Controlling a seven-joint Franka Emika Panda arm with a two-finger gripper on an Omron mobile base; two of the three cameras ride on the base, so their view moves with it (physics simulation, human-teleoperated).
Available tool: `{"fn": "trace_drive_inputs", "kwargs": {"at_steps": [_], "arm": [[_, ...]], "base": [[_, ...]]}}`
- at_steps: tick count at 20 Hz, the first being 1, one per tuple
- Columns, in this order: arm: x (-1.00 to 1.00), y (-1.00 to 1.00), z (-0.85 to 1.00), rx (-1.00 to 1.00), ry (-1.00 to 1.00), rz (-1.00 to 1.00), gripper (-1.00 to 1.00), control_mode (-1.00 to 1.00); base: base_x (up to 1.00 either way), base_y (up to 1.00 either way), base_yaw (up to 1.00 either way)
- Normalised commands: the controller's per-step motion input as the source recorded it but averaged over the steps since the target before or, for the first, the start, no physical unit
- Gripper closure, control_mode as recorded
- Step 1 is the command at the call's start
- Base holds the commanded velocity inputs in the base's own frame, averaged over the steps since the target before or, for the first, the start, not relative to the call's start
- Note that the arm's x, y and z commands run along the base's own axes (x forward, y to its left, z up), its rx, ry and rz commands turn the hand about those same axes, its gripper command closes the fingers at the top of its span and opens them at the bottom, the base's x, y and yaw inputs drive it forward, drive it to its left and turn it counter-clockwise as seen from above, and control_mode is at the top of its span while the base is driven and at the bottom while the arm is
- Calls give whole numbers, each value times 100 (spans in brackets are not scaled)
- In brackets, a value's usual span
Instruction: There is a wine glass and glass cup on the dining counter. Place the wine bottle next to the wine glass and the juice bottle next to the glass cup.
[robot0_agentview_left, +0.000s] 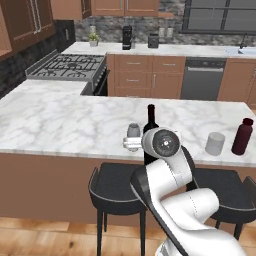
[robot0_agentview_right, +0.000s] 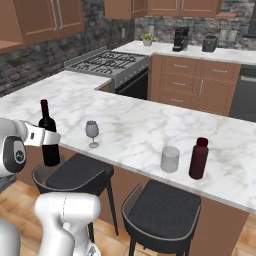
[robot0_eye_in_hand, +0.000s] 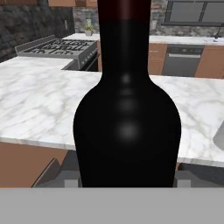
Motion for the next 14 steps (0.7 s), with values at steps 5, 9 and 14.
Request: {"fn": "trace_drive_inputs", "kwargs": {"at_steps": [5, 9, 14], "arm": [[0, 0, 0, 0, 0, 0, 100, 100], [25, -2, 8, 3, -1, 0, 100, -100], [37, -5, 18, 6, -2, 10, 100, -100]], "base": [[1, 0, 0], [0, 0, 0], [0, 0, 0]]}}
